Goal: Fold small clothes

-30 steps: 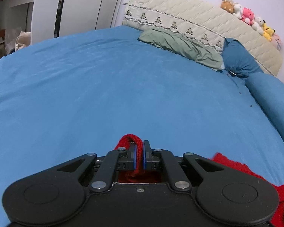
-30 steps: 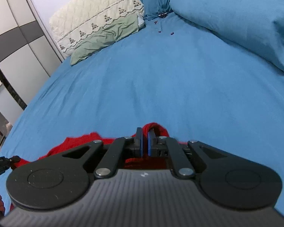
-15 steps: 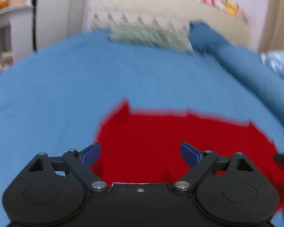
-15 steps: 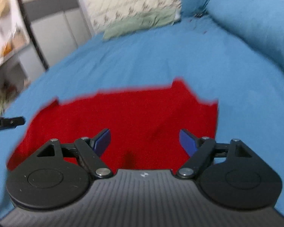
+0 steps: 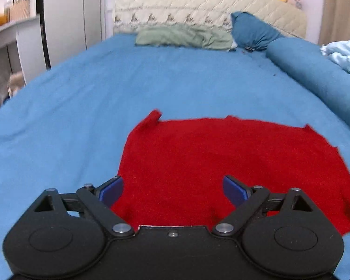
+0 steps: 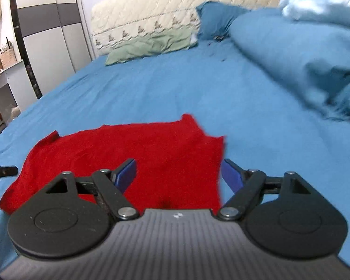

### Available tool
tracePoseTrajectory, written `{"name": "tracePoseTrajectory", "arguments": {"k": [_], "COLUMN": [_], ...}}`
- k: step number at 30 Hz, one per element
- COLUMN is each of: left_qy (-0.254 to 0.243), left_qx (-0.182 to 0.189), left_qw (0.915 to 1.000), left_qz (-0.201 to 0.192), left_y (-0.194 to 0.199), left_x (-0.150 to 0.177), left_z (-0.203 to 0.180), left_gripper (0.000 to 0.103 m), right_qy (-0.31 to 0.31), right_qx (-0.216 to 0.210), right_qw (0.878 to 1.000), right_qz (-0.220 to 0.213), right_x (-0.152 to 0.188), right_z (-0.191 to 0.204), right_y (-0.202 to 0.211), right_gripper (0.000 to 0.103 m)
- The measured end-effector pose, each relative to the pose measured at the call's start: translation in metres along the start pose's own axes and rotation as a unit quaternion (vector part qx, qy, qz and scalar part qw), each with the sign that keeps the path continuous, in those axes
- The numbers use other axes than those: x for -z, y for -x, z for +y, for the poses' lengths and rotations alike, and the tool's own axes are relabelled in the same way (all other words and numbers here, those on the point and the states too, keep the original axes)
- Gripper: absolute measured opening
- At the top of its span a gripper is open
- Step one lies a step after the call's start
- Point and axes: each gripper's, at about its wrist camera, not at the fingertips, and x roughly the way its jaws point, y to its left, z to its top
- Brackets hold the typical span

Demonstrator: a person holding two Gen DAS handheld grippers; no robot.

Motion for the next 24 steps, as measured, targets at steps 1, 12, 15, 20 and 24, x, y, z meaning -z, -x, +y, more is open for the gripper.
{"name": "tracePoseTrajectory", "arguments": {"k": [1,12,15,20,24], "left_qy": [-0.002,-0.023,-0.025,-0.03,-0.037], "left_qx": [0.009,0.048,0.05,0.053,0.056], "left_qw": [1.0,0.9976,0.9972,0.997,0.9968], "left_qz": [-0.002,0.045,0.05,0.047,0.044], "left_y": [0.01,-0.001,-0.014,-0.028,-0.037], "left_x": [-0.007,0.034,0.035,0.023,0.018], "left_z": [-0.01,-0.08,-0.09,-0.093,-0.094], "left_gripper": [0.103,0.103,0.103,0.103,0.103], "right_qy": [0.005,-0.087,-0.136,-0.188,-0.214], "right_qx": [0.004,0.015,0.015,0.019,-0.006], "right_qw": [1.0,0.992,0.987,0.981,0.977], "right_qz": [0.002,0.091,0.083,0.032,0.019], "right_x": [0.001,0.079,0.095,0.096,0.087], "right_z": [-0.003,-0.014,-0.012,-0.018,-0.035], "right_y": [0.013,0.033,0.021,-0.002,-0.02], "right_gripper": [0.101,0.1,0.099,0.099,0.095]}}
